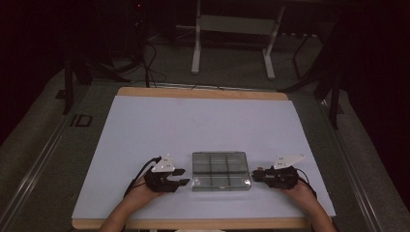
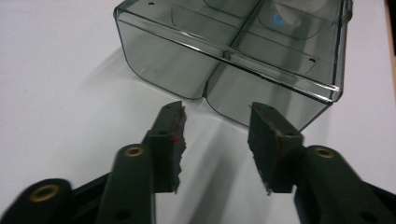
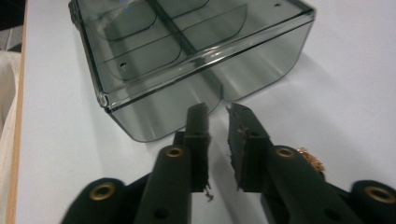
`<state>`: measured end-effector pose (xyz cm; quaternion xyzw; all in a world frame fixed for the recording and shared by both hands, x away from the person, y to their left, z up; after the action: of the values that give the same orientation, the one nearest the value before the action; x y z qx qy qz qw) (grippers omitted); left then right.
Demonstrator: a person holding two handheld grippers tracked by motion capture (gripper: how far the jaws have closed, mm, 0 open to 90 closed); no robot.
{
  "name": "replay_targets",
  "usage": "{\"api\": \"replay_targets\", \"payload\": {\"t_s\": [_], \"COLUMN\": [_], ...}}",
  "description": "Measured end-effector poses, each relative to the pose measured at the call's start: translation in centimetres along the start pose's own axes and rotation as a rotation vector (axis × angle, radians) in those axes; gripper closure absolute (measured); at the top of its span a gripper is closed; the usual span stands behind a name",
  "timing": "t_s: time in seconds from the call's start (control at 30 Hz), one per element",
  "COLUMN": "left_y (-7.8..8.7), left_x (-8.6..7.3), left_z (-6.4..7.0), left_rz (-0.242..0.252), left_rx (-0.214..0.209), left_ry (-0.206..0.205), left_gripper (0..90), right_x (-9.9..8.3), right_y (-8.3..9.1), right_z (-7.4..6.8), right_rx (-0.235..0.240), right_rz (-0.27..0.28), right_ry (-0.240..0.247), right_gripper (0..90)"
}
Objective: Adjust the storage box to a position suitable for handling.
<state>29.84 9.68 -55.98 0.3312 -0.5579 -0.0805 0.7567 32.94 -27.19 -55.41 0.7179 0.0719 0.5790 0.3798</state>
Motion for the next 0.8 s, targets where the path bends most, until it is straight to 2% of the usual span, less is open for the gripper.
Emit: {"api": "replay_targets", "payload": {"t_s": [0.07,0.1,0.13,0.17,0.3,0.5,0.53,0.8], "left_y": [-0.09,-0.09,-0.32,-0.4,-0.6,-0.43,-0.43,-0.51], "left_x": [0.05,0.05,0.04,0.0,-0.05,0.52,0.58,0.91], "left_z": [0.13,0.13,0.17,0.18,0.33,0.58,0.63,0.86], "left_rz": [-0.018,-0.018,-0.031,-0.037,-0.05,-0.019,-0.016,-0.018], "left_rx": [-0.007,-0.007,-0.017,-0.026,-0.025,-0.017,-0.026,-0.034], "left_ry": [-0.023,-0.023,-0.033,-0.036,-0.051,-0.067,-0.064,-0.07], "left_gripper": [65.4,70.9,70.9,79.0,89.4,90.0,90.0,90.0], "right_x": [-0.02,-0.02,-0.01,0.03,0.09,0.27,0.33,0.77], "right_y": [-0.19,-0.19,-0.26,-0.33,-0.43,-0.32,-0.3,-0.35], "right_z": [-0.16,-0.16,-0.26,-0.35,-0.5,-0.46,-0.48,-0.82], "right_rx": [0.005,0.005,0.009,0.014,0.016,0.023,0.025,0.038], "right_rz": [-0.011,-0.011,-0.018,-0.02,-0.021,-0.008,-0.006,0.001], "right_ry": [0.011,0.011,0.013,0.02,0.04,0.032,0.035,0.034], "right_gripper": [82.2,82.2,83.2,89.5,90.0,90.0,90.0,90.0]}}
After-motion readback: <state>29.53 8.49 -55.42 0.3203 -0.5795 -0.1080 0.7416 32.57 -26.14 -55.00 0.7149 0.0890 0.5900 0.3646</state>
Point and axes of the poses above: each handheld gripper's, and its own axes: y roughly backward along the jaws, x roughly out of its top, z roughly to its right, the point moved 4 cm from there along -y, roughly forward along the jaws, and after that the axes turned 6 degrees about -x, right-handed, at the moved point
